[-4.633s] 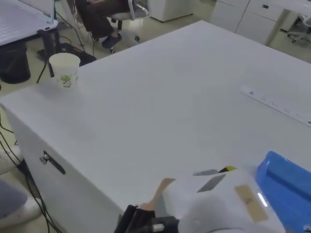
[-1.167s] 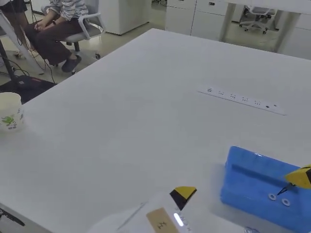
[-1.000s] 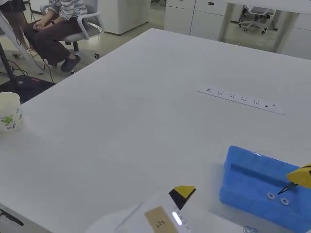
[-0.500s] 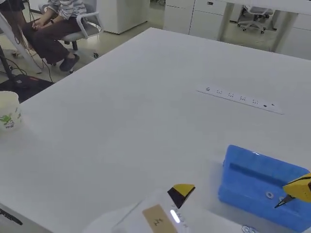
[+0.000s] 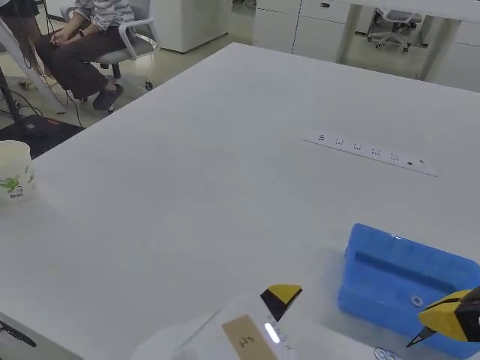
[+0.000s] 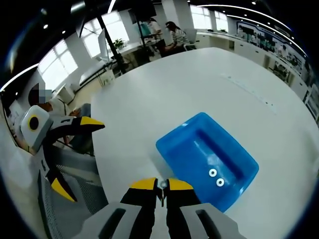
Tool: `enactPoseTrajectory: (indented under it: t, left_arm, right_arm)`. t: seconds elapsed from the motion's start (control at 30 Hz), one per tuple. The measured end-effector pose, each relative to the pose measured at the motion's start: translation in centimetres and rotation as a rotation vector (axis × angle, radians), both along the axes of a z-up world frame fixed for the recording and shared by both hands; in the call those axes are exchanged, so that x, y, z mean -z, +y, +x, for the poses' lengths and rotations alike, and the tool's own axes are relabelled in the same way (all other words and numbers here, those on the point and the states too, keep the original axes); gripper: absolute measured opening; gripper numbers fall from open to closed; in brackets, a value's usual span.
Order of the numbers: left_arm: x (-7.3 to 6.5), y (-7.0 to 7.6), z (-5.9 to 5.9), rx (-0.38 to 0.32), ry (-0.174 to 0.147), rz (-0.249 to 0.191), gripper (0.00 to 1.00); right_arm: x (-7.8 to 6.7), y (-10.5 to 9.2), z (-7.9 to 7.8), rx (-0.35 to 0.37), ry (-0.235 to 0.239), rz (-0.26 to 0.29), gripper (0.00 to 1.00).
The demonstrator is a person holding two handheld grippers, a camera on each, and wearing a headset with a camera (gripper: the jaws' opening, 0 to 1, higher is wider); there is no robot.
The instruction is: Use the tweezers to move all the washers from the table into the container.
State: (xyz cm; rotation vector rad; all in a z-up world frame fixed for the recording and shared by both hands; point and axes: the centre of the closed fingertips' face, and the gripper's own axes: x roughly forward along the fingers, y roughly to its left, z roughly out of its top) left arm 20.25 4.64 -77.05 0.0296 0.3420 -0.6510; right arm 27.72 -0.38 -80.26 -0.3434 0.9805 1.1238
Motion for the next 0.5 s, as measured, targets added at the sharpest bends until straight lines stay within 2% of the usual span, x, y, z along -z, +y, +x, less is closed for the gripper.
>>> enactPoseTrajectory:
  t: [0.3, 0.5]
  left_arm:
    - [0.0, 0.0, 0.1, 0.001, 0.002, 0.002, 0.86]
    - [0.0, 0.1, 0.2, 0.002, 0.003, -0.001, 0.86]
  right_arm:
    - [1.5, 0.2, -0.3, -0.003, 0.016, -0.010, 0.03]
    - [2.2, 0.3, -0.4, -0.010, 0.008, -0.021, 0.03]
